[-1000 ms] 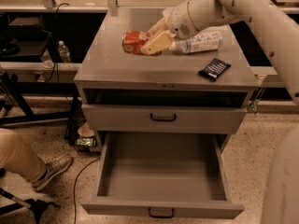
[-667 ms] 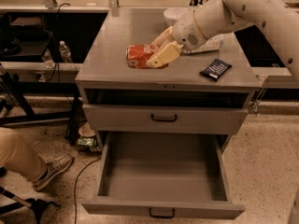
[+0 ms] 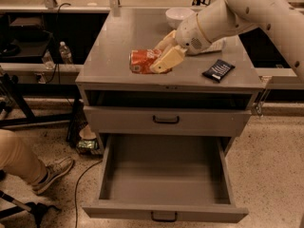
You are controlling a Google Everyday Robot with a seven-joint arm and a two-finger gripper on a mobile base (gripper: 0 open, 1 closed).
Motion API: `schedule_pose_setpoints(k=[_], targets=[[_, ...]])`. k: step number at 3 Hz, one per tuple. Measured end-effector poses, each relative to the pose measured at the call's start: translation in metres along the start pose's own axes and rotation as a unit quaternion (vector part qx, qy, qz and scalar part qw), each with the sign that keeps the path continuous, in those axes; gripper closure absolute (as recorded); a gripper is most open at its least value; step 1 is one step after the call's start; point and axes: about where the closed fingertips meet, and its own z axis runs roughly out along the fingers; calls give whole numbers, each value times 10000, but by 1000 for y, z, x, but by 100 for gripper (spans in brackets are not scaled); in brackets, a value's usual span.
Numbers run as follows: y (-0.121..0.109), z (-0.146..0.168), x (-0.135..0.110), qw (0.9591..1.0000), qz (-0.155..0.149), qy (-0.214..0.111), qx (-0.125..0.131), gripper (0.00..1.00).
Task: Place coke can into middle drawer
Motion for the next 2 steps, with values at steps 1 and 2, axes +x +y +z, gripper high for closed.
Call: schedule_pose_setpoints(k=[1, 2], targets=[[25, -14, -5, 9998, -90, -34, 144, 100], [70, -15, 15, 9997, 90, 79, 192, 100]])
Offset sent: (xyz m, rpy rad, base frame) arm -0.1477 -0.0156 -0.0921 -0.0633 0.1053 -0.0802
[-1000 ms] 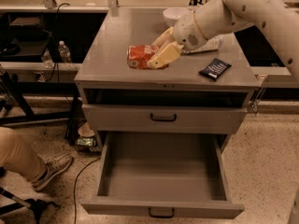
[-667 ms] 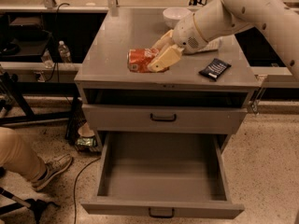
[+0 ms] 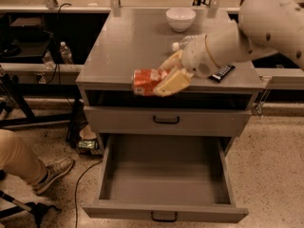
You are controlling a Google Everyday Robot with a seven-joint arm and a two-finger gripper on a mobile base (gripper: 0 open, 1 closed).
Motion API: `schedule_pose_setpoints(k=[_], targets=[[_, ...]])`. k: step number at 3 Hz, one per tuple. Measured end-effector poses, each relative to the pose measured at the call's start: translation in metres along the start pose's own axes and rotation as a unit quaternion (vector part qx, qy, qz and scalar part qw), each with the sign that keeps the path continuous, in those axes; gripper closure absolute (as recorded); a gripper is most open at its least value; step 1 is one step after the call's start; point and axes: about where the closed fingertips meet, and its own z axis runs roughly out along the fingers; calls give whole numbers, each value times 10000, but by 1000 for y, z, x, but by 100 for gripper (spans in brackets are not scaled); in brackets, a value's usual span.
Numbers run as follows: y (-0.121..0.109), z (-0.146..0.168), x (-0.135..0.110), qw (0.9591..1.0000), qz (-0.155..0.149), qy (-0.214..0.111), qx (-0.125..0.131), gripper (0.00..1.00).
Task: Place coke can into middle drawer
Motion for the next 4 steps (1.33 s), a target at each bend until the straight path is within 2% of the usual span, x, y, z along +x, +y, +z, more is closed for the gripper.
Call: schedule_pose_setpoints(k=[1, 2, 3, 4], targets=[[45, 15, 40, 9990, 421, 172, -14, 100], [72, 38, 88, 9953, 927, 272, -1, 100], [84, 67, 127, 9904, 1334, 288, 227, 100], [84, 67, 128, 9904, 1335, 288, 227, 100]])
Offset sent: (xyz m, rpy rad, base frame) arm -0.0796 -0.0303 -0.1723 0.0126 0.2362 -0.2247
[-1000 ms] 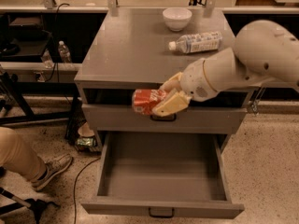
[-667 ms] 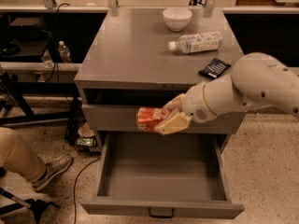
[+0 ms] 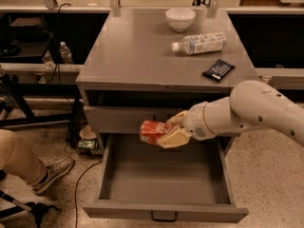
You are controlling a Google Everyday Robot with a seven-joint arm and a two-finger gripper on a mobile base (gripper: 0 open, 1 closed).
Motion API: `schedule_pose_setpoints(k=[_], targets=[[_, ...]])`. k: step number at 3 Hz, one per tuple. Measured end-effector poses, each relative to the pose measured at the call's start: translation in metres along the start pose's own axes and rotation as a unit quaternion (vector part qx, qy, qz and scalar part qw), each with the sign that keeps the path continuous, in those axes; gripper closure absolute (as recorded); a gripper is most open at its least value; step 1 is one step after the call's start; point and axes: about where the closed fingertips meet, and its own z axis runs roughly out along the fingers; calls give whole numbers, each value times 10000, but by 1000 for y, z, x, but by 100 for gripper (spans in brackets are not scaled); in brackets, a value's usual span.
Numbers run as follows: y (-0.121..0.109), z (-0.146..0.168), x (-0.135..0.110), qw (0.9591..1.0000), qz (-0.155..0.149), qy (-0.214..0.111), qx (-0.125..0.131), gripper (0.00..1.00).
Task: Place coke can into middle drawer
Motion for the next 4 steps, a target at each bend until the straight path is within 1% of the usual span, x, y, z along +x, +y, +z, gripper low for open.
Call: schedule_pose_setpoints(k=[1, 2, 3, 4], targets=[[-3, 10, 18, 9996, 288, -50, -20, 100], [-4, 25, 44, 9979, 639, -70, -68, 100], [-9, 47, 83, 9941, 1080, -96, -11, 100], [-18, 66, 118, 9904, 1373, -68, 167, 100]])
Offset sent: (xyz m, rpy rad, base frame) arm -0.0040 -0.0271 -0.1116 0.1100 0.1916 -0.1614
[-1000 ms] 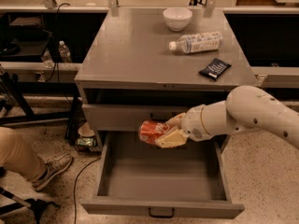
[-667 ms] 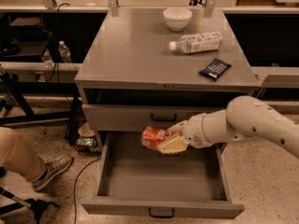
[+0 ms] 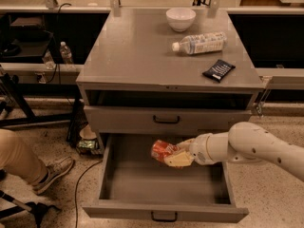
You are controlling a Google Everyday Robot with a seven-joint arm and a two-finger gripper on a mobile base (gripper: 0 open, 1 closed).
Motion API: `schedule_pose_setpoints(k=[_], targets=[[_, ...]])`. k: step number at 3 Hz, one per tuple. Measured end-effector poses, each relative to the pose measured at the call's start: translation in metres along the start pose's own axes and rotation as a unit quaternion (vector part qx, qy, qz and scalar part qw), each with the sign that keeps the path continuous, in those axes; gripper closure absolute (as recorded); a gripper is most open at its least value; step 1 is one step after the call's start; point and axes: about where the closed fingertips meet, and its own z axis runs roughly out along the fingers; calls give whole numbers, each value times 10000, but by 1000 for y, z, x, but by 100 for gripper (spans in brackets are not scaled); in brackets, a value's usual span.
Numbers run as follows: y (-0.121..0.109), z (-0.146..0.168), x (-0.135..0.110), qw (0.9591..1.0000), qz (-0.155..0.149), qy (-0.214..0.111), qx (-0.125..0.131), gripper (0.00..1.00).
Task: Place coke can into middle drawer
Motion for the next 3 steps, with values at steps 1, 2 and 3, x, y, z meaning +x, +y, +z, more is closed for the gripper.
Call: schedule_pose_setpoints(k=[1, 2, 3], targets=[[-17, 12, 22, 9996, 144, -52, 229, 100], [-29, 23, 38, 9992, 161, 41, 366, 100], [-37, 34, 55, 9985, 185, 158, 497, 100]])
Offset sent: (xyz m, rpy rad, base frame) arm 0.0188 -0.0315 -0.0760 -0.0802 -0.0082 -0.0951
